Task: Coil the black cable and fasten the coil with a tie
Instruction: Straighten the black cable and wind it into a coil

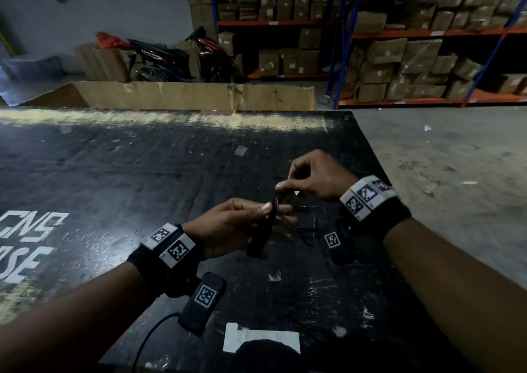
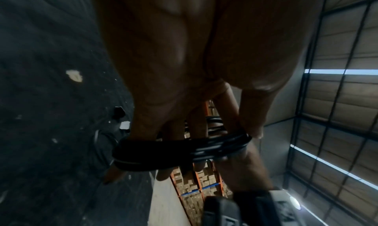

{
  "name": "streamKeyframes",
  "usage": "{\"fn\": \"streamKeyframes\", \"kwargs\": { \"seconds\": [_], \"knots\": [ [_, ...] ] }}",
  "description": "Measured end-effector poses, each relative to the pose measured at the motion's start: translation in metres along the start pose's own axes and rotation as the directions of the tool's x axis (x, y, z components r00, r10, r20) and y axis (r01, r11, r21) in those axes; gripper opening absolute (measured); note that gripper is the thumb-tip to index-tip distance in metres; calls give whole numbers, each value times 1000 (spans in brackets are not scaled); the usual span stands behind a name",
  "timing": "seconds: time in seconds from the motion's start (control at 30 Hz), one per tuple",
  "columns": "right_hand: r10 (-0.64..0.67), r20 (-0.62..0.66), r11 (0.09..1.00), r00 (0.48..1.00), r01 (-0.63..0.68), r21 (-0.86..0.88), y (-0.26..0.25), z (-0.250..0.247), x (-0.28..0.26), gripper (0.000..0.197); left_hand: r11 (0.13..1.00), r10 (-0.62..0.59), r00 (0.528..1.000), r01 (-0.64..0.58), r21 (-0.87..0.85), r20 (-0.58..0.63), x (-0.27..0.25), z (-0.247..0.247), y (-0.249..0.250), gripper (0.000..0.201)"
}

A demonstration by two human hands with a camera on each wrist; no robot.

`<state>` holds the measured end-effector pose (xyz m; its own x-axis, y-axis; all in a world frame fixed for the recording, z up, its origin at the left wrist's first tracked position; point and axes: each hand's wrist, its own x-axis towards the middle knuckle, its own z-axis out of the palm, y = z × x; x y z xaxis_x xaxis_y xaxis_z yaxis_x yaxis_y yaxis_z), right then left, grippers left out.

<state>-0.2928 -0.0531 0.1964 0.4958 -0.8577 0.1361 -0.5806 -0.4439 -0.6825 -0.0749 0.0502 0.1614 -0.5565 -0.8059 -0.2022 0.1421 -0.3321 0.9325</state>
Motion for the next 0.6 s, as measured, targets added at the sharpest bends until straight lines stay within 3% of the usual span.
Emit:
{"fn": "streamKeyframes", "kwargs": {
  "seconds": [0.13,0.27,0.4,0.6],
  "knots": [
    [-9,72,999,997,12,-46,-29,-5,-9,24,999,-42,993,44,17,-108,0,-5,-7,42],
    [-39,-19,999,999,38,-31,-46,5,-24,14,1000,16,975,-17,0,-223,1,-16,-4,41],
    [-76,-134,989,988,91,114,-53,27,-46,15,987,112,936,-144,-72,-335,4,-30,3,39],
    [-75,-145,885,987,133,447,-54,69,-67,25,953,201,891,-274,-130,-407,13,-27,18,44]
  ]
}}
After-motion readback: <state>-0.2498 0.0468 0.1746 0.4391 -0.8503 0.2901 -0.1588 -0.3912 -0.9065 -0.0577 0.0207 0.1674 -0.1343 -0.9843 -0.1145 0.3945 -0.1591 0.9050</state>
